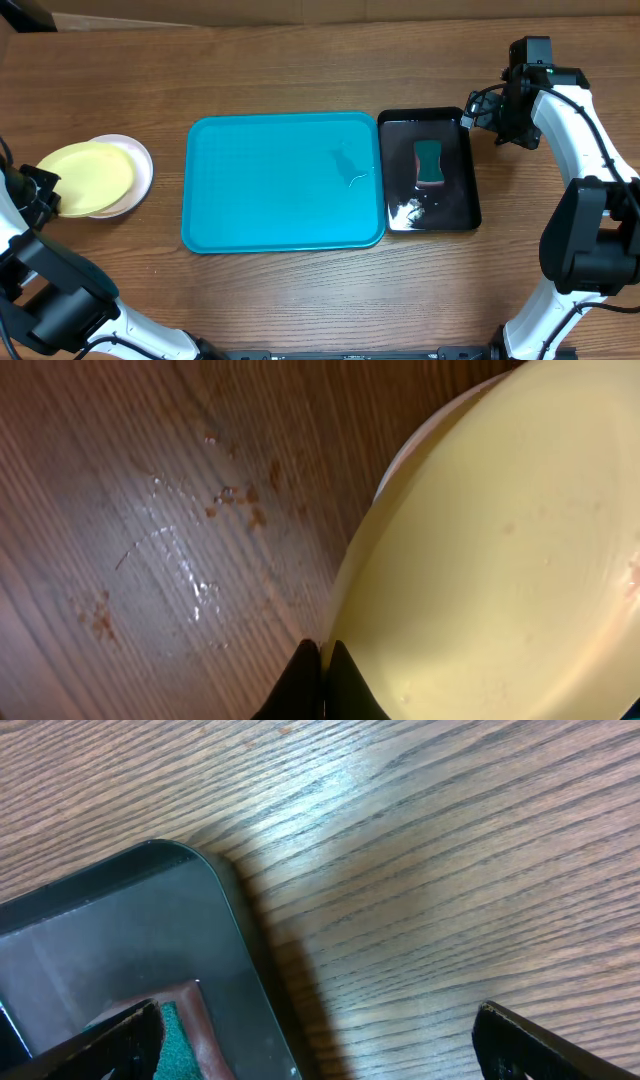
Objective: Clean dirty plates on tray and stack at the side
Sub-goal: 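Carry the yellow plate left and set it on the plate stack, then open the left gripper and lift it off the stacked plates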
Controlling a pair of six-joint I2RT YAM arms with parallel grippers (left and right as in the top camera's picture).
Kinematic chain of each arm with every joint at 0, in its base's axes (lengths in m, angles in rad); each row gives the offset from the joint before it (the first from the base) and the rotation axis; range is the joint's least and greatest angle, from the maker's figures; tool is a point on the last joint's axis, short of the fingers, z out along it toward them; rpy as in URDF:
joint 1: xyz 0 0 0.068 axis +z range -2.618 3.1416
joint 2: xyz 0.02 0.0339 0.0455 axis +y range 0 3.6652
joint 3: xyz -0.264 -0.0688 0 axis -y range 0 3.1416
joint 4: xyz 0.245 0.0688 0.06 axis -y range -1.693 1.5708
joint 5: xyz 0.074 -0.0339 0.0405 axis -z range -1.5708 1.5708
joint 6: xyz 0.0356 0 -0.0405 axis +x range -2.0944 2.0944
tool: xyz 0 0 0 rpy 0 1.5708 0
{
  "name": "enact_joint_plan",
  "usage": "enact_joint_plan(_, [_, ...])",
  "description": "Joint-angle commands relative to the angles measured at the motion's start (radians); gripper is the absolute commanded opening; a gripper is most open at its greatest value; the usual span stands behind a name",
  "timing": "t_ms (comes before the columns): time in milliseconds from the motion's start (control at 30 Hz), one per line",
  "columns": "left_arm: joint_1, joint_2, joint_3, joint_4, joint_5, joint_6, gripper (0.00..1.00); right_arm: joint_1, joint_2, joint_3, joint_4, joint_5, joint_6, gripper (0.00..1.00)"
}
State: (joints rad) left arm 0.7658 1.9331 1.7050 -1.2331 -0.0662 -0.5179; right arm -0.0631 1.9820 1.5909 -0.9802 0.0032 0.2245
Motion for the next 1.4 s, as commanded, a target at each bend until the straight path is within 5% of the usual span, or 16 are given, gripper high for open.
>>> enact_joint_plan(0, [-0.017, -0.006, -0.033, 0.043, 0.000, 0.002, 0.04, -0.003, -0.007, 0.014, 0.006, -0.005, 0.005, 1.00])
enact_joint_plan(333, [-0.048, -0.006, -0.164, 0.206, 0.024, -0.002, 0.07, -0.003, -0.007, 0.014, 0.006, -0.005, 0.005, 1.00])
enact_joint_plan(367, [-0.048, -0.006, -0.164, 0.213, 0.063, 0.023, 0.16, -0.003, -0.007, 0.014, 0.006, -0.005, 0.005, 1.00])
enact_joint_plan(433, [-0.048, -0.007, -0.158, 0.229, 0.196, 0.108, 0.65, -0.003, -0.007, 0.014, 0.006, -0.005, 0.005, 1.00])
enact_joint_plan(467, [-0.048, -0.007, -0.153, 0.237, 0.274, 0.143, 0.75, -0.003, -0.007, 0.014, 0.006, -0.005, 0.005, 1.00])
enact_joint_plan(767, [-0.107, -0.054, -0.061, 0.136, 0.529, 0.279, 0.77, -0.003, -0.007, 0.014, 0.006, -0.005, 0.005, 1.00])
enact_joint_plan(967, [-0.232, -0.108, -0.060, 0.076, 0.527, 0.348, 0.79, -0.003, -0.007, 0.014, 0.006, -0.005, 0.005, 1.00])
enact_joint_plan(1067, [-0.298, -0.106, -0.060, 0.057, 0.509, 0.365, 1.00, -0.003, -0.007, 0.014, 0.006, -0.005, 0.005, 1.00])
enact_joint_plan(1367, [-0.404, -0.106, -0.060, 0.056, 0.475, 0.365, 1.00, -0.003, -0.007, 0.014, 0.006, -0.005, 0.005, 1.00])
